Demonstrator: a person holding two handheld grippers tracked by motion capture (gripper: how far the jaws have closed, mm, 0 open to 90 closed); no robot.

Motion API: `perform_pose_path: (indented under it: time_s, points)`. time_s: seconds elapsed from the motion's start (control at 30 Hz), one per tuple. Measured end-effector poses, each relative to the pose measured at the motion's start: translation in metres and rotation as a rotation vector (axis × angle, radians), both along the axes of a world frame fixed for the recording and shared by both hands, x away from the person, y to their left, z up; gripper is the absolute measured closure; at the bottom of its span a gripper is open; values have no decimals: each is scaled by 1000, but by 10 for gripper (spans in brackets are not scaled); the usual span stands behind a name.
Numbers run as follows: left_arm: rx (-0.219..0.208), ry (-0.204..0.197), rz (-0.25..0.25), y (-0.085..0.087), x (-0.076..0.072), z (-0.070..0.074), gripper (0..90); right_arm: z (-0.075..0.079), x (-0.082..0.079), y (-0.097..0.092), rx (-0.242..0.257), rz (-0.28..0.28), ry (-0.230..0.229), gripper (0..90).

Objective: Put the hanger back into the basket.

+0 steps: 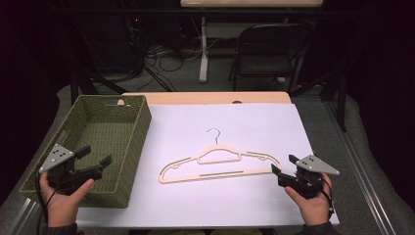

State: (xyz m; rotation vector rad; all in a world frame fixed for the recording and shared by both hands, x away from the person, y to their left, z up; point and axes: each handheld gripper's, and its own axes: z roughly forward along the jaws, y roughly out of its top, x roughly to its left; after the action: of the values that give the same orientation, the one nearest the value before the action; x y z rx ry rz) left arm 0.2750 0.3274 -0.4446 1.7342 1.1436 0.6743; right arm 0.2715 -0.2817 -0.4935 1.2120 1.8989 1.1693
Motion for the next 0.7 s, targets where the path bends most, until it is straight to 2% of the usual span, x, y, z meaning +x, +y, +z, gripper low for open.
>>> perform_pose_path:
  time_s: [0.03, 0.07, 0.1, 0.13, 0.17, 0.2, 0.27, 0.33, 0.37, 0.4, 0.43, 0.5, 0.53, 0.57, 0.7]
  points:
    - [1, 1, -2, -1, 2, 0, 182, 2, 3, -4, -7, 2, 23, 310]
    - [8, 4, -7, -2, 3, -1, 182, 2, 3, -4, -7, 2, 23, 310]
    - [16, 12, -13, -4, 4, -1, 193, 3, 7, -5, -28, 22, 47, 361]
    - [20, 20, -15, -5, 5, -1, 193, 3, 7, -5, -28, 22, 47, 361]
    - [27, 28, -11, -5, 5, 0, 200, 4, 9, -5, -67, 31, 68, 363]
    - [24, 32, -7, -6, 6, 1, 200, 4, 9, -5, -67, 31, 68, 363]
    - [19, 38, -10, -7, 6, 4, 200, 5, 11, -2, -107, 31, 62, 384]
    - [19, 35, -11, -7, 6, 6, 200, 6, 13, 0, -142, 56, 77, 384]
    - [19, 36, -11, -7, 6, 7, 200, 8, 15, 2, -178, 66, 77, 384]
    - [15, 36, -15, -7, 6, 8, 200, 8, 15, 2, -178, 66, 77, 384]
    - [10, 40, -17, -7, 7, 9, 200, 9, 18, 4, -201, 73, 78, 384]
    - [3, 40, -19, -8, 8, 11, 200, 10, 19, 5, -198, 75, 84, 385]
    - [2, 38, -22, -9, 9, 13, 200, 14, 22, 7, -193, 103, 97, 405]
    - [3, 39, -28, -10, 10, 14, 200, 14, 22, 7, -193, 103, 97, 405]
    - [10, 30, -50, -14, 18, 24, 200, 26, 28, 15, -218, 143, 134, 405]
